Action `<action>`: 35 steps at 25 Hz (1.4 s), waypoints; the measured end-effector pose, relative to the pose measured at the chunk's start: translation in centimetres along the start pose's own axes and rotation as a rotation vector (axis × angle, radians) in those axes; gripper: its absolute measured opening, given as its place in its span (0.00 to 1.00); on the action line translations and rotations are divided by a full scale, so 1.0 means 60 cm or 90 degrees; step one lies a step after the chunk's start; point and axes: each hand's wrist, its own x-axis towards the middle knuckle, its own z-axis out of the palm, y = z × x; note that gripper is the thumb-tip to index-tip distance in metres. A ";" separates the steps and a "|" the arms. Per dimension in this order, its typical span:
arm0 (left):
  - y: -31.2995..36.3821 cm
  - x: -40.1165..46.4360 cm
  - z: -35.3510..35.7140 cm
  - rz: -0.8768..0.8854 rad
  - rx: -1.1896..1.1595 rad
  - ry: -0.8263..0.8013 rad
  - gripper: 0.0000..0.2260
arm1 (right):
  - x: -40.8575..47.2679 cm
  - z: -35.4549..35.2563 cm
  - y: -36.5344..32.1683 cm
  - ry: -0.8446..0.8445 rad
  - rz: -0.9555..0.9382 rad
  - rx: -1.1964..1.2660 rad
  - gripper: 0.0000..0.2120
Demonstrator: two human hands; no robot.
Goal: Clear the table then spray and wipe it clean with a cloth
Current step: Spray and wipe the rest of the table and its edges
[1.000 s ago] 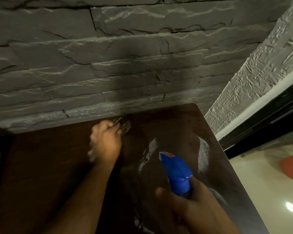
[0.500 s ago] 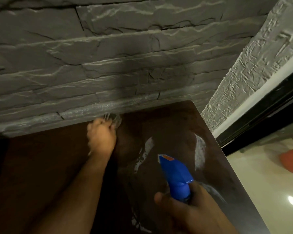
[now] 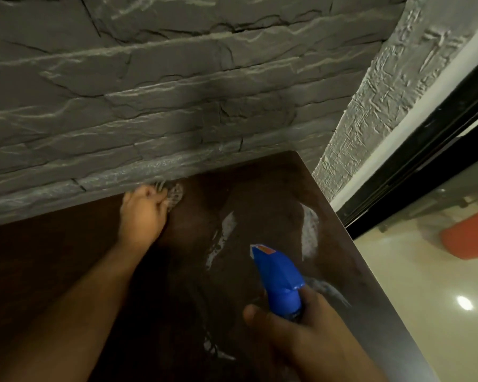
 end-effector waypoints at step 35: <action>-0.036 -0.250 -0.071 0.343 -0.120 -0.127 0.10 | -0.084 0.020 0.041 0.010 -0.005 -0.029 0.12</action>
